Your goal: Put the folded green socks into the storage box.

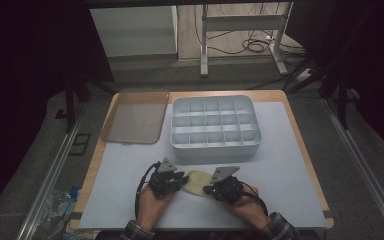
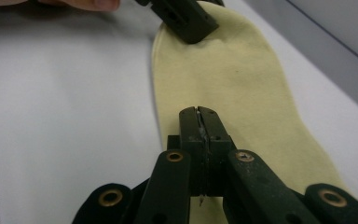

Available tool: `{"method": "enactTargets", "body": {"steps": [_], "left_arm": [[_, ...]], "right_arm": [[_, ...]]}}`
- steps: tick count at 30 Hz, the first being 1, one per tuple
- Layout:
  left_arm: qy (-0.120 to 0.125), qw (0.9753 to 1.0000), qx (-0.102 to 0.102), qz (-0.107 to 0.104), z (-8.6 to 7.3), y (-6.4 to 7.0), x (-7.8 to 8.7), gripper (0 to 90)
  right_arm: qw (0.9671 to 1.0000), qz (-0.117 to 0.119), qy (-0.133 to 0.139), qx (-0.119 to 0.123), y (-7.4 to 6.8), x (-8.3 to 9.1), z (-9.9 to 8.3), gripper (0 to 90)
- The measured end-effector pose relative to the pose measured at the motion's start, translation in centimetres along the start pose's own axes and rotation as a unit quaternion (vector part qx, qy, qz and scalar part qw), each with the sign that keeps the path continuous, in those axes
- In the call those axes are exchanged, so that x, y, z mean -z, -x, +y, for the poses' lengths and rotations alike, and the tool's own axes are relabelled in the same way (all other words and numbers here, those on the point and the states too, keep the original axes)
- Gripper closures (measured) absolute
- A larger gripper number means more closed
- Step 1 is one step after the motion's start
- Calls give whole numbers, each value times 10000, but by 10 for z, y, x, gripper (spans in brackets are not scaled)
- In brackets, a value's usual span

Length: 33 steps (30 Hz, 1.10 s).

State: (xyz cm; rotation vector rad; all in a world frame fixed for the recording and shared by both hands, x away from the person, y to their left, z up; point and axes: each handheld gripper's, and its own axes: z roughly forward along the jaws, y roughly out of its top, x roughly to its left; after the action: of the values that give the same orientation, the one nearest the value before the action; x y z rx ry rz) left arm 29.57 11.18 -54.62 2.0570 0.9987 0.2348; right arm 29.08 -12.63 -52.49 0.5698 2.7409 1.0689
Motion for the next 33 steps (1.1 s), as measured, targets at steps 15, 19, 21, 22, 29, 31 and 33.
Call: {"method": "enactTargets", "body": {"steps": [15, 19, 21, 22, 29, 31, 33], "left_arm": [[-2, 10000, -86, -28, 2, 6, 0, 843], [36, 9999, -122, -13, 4, 9, 2, 850], [115, 9998, -162, -21, 8, 12, 5, 850], [137, 9997, -186, -24, 10, 13, 7, 850], [256, 9994, -221, -83, 19, 17, 16, 846], [270, 9993, -233, -95, 21, 18, 17, 844], [266, 9994, -218, -98, 24, 20, 18, 844]], "right_arm": [[9999, -149, -19, -47, 6, 0, 2, 893], [9996, -216, 2, -165, 15, 0, 1, 894], [9996, -241, 8, -143, 14, 0, 1, 893], [9996, -235, -2, -126, 13, 0, 1, 893], [9994, -308, -46, -162, 10, -2, 2, 897], [9994, -297, -37, -167, 11, -2, 2, 897], [9995, -209, 1, -256, 13, -2, 1, 896]]}}
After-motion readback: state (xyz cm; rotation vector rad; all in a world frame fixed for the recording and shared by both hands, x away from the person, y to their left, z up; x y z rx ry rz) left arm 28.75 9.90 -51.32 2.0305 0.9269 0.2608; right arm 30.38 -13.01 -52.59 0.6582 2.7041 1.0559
